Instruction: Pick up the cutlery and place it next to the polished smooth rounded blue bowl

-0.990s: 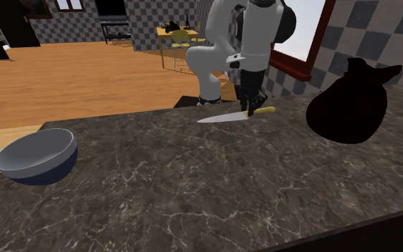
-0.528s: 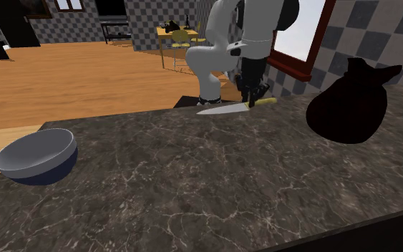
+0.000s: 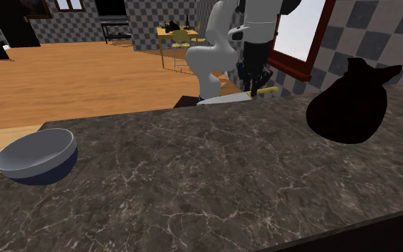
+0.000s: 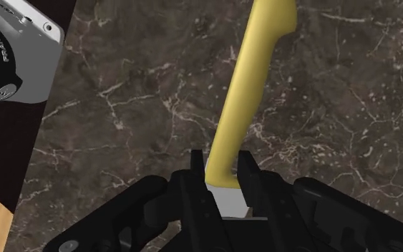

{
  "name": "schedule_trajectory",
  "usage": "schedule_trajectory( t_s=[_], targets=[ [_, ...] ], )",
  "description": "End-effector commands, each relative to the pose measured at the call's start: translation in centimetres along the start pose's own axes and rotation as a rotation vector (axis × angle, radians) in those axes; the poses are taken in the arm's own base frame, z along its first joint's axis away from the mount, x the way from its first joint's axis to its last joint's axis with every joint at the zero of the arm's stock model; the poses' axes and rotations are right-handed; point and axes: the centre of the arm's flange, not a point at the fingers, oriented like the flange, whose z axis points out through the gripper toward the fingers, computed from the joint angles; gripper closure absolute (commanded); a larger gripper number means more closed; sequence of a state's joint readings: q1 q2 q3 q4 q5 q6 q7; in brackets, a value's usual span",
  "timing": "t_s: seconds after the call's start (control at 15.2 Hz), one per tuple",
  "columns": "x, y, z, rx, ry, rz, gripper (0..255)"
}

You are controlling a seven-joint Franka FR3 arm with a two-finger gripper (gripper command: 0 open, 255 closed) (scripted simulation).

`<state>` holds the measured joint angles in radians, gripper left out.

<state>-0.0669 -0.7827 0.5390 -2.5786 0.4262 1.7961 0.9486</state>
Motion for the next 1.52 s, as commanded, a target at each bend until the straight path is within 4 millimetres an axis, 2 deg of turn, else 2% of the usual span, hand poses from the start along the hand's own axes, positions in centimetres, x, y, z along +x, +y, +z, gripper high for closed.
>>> schedule_trajectory(
  t_s=[0.0,0.46,1.45],
  targets=[
    [0.0,0.1,-1.0,0.0,0.0,0.0,255],
    [-0.3,0.1,-4.3,0.0,0.0,0.0,255],
    [16.6,10.5,-5.2,0.0,0.0,0.0,255]
  ],
)
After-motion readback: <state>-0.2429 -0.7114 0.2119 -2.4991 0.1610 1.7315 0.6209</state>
